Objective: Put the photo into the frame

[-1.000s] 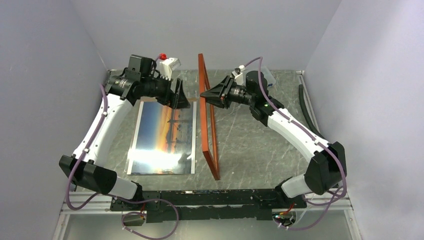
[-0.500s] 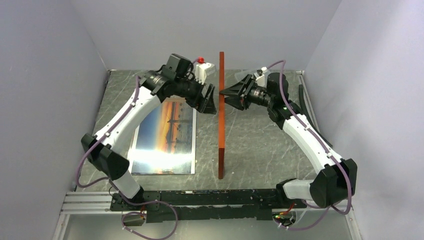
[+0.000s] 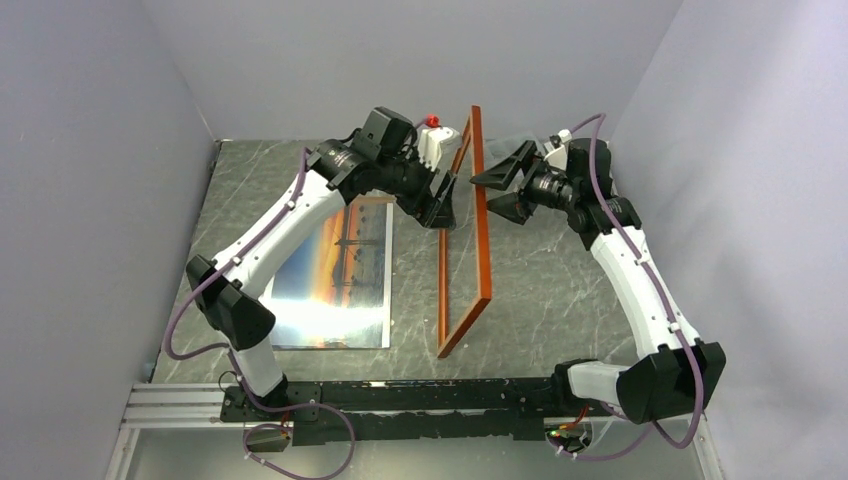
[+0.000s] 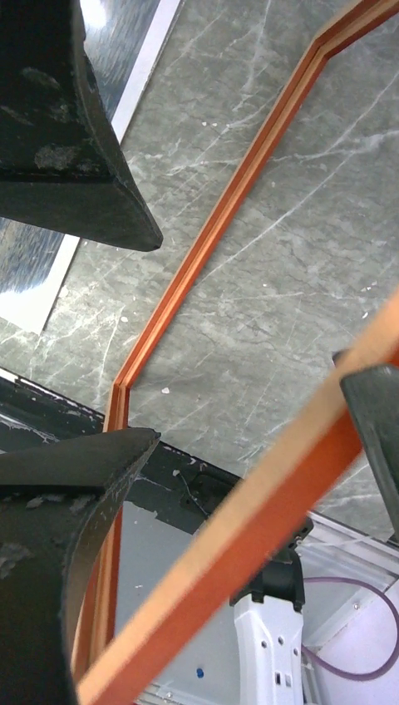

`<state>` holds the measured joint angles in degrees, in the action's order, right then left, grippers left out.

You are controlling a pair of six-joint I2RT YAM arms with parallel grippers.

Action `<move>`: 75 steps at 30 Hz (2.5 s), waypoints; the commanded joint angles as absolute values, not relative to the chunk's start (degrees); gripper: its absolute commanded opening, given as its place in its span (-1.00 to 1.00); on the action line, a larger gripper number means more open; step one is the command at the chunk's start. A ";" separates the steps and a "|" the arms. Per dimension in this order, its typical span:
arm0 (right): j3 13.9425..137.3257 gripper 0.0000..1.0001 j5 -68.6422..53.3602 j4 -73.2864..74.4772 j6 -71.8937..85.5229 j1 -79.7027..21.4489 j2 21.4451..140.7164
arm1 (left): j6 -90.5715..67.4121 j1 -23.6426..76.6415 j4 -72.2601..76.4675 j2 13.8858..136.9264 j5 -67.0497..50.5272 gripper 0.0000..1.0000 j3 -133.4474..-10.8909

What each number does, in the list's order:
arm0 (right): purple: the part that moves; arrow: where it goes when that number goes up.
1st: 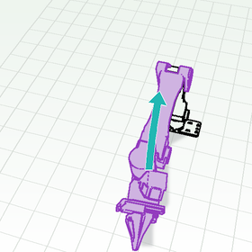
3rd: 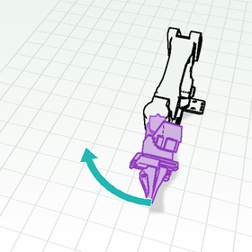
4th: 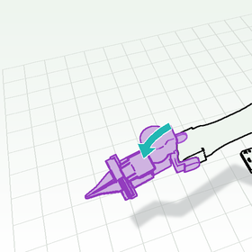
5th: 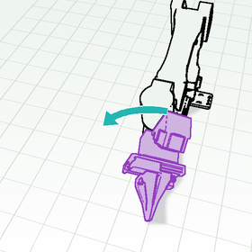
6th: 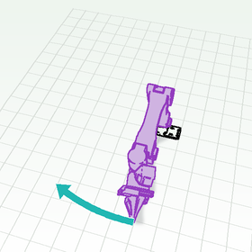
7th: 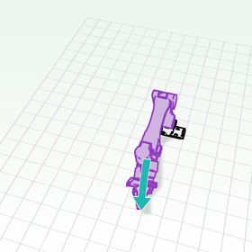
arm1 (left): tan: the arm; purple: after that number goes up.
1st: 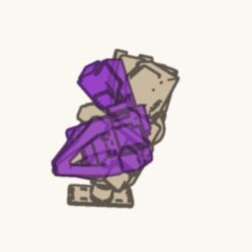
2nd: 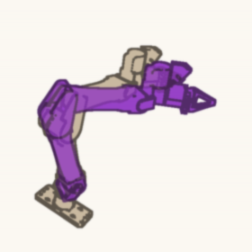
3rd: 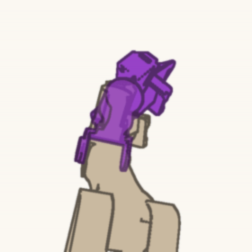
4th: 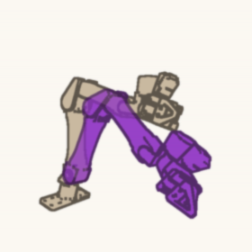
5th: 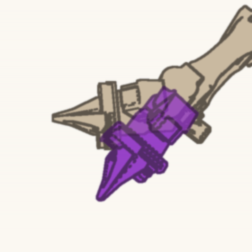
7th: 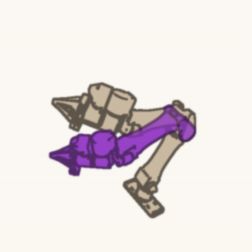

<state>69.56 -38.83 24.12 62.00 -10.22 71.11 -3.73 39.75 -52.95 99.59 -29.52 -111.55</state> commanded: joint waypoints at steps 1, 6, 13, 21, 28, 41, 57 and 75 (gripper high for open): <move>73.82 0.56 -37.81 31.63 55.60 -9.24 68.99 | -3.15 40.34 -51.23 101.07 -27.73 0.66 -113.51; 77.71 0.55 -33.74 40.27 50.21 -8.86 69.84 | -1.14 40.18 -50.11 99.90 -22.34 0.62 -107.75; 81.67 0.38 -22.98 54.00 40.56 -8.70 69.25 | -1.34 35.90 -50.56 101.04 -20.36 0.47 -99.62; 67.56 0.21 -17.85 56.80 36.70 -8.71 65.87 | 2.08 30.79 -47.14 97.33 -18.26 0.46 -91.31; 57.56 -0.18 -14.47 53.84 36.74 -8.75 64.07 | 4.69 28.93 -45.06 95.34 -15.46 0.47 -85.09; 51.18 -0.58 -7.21 51.81 30.57 -8.70 70.58 | 9.69 26.62 -40.33 97.89 -11.18 0.44 -75.68; 48.68 -0.34 -2.72 43.63 34.63 -8.75 82.76 | 14.53 26.63 -29.98 103.84 -3.47 0.39 -69.11; 54.68 0.26 5.54 39.23 36.68 -8.53 98.71 | 15.71 27.34 -27.72 106.05 -4.63 0.37 -68.77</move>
